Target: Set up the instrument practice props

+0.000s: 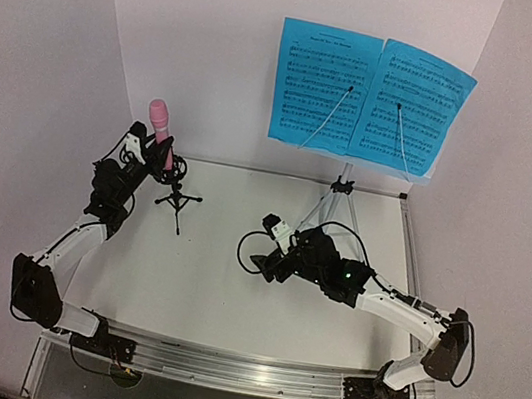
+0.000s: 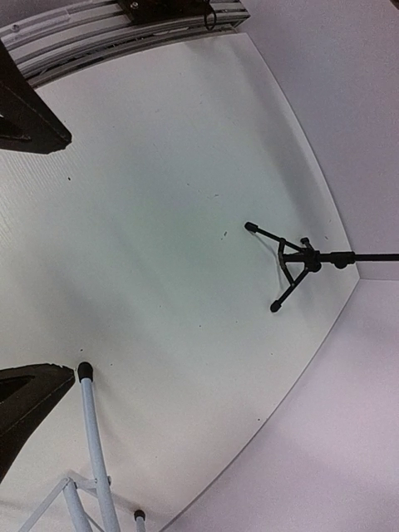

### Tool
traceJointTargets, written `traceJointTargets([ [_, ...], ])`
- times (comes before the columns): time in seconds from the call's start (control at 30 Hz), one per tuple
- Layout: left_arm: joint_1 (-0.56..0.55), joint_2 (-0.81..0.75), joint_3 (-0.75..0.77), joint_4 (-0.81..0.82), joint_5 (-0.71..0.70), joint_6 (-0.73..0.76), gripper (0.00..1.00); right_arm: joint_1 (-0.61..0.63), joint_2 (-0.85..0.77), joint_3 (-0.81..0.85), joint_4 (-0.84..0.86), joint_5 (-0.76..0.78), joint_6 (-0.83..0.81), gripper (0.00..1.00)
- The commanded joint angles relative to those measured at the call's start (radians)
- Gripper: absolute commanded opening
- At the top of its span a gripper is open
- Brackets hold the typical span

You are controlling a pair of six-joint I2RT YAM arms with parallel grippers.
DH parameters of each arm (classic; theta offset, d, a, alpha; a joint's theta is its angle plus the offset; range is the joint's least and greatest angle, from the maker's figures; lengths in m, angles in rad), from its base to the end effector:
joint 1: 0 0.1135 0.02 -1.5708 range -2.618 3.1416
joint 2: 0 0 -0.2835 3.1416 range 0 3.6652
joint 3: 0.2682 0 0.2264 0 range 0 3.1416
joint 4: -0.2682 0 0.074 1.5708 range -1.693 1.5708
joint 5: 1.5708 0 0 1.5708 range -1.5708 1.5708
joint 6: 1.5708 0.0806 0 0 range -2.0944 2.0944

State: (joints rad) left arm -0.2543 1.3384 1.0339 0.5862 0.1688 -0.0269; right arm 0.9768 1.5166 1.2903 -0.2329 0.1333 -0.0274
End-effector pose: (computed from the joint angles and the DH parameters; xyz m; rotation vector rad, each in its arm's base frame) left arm 0.3144 -0.0957 0.4238 0.2913 1.2681 -0.3494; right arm 0.2153 0.2996 0.3379 -0.9144 1.8425 0.4614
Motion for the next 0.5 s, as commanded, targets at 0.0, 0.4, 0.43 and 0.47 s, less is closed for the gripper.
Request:
traceJointTargets([
  [0.0,-0.001,-0.005,-0.018,0.089,-0.009,0.009,0.07,0.003,-0.006,0.025,0.02,0.003,-0.007,0.85],
  [0.4,-0.001,-0.039,-0.011,0.01,0.027,0.024,0.99,0.002,-0.003,0.024,0.02,-0.002,-0.01,0.86],
  [0.43,0.0,-0.042,-0.009,0.0,0.03,0.025,0.98,0.002,-0.001,0.025,0.02,-0.004,-0.011,0.86],
  [0.47,-0.001,-0.044,-0.01,-0.003,0.023,0.025,0.99,0.002,0.002,0.027,0.02,-0.006,-0.012,0.87],
])
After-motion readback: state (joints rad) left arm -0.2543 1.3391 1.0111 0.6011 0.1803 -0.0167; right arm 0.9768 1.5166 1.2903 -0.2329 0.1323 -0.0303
